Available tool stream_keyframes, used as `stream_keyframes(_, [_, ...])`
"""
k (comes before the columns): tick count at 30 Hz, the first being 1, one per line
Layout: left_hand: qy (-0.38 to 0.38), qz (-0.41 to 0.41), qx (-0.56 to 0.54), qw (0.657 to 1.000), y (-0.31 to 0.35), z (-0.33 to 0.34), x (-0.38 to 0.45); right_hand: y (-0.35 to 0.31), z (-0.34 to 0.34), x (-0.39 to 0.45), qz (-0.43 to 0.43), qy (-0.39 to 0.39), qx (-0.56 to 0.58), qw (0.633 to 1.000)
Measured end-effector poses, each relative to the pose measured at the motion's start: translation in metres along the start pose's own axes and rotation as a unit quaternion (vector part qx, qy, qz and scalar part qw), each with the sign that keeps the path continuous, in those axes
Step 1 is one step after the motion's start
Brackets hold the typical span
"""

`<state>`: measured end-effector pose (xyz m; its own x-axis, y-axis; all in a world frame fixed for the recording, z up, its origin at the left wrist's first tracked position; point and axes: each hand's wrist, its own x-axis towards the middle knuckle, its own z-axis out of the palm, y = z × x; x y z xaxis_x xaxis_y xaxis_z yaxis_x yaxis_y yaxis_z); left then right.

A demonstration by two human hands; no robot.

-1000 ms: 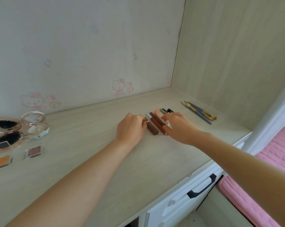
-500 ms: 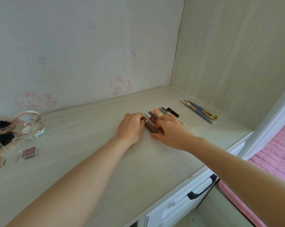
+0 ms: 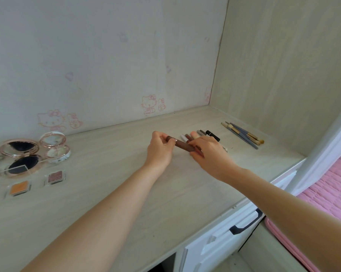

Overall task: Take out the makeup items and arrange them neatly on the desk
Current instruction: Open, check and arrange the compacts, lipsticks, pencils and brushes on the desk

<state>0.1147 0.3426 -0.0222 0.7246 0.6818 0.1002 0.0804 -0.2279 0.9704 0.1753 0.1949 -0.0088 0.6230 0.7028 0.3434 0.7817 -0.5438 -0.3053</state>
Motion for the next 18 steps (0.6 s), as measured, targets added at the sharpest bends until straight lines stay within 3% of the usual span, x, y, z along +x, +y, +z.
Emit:
stream_keyframes(3, [0.011, -0.063, -0.163, 0.985, 0.008, -0.016, -0.015, -0.016, -0.008, -0.002, -0.002, 0.019, 0.031, 0.999])
stream_keyframes(7, [0.006, -0.076, -0.244, 0.967, 0.017, -0.049, -0.038, -0.041, -0.012, -0.010, 0.015, 0.032, 0.087, 0.996])
stream_keyframes(18, [-0.019, -0.066, -0.205, 0.976, -0.007, -0.165, -0.096, -0.136, -0.003, -0.044, -0.033, -0.016, 0.194, 0.980])
